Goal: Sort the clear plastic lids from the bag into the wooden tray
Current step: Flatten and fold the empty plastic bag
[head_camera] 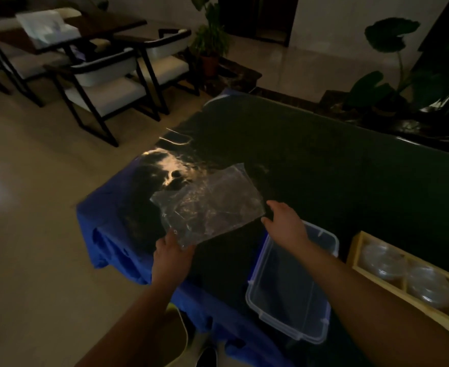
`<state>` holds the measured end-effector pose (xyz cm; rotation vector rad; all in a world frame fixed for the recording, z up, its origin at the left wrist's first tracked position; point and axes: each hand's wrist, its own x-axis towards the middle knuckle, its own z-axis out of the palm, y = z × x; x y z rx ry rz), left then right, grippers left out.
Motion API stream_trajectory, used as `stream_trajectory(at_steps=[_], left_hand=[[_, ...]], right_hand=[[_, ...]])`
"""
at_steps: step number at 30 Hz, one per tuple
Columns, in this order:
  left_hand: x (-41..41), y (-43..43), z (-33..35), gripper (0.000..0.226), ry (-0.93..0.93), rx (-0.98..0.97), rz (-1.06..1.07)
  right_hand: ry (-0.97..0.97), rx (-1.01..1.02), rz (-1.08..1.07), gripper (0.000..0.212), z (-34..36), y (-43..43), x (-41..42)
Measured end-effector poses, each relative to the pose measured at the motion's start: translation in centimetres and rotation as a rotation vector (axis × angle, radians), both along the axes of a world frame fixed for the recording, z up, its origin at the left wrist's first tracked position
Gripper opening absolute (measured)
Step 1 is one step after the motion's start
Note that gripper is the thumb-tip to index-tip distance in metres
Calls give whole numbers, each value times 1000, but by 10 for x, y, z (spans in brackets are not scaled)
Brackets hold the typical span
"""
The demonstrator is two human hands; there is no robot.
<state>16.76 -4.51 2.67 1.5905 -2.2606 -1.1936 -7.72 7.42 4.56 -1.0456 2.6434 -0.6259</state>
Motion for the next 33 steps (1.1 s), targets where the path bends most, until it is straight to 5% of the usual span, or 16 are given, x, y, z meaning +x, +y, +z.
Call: stream_trajectory(at_steps=[5,11,13,17,25,28,30,33], left_hand=[[-7,-40,-31,75,0,263,342],[-9,-58,-49,33,134,461,415],[-8,-63,-51,19,221,583,512],[0,-78,-37,13,658,853,718],[17,-66,7,22,1164,806,452],[15,-45,22,24,1215,794,432],[11,-22,29,28,1159,751,365],[14,1,42,41,995,694,245]], right_hand=[[46,194,8,32,-13,-38,-22],[31,341,77,16,-23,-72,-32],[-33,242,56,3,-21,-74,-32],[-206,-53,-16,20,5,-58,-32],[-889,-789,-326,45,51,22,0],[-1168,-891,-450,71,53,33,27],[-1299,-917,-383,58,61,32,41],[-1208,-1101,-430,23,82,34,38]])
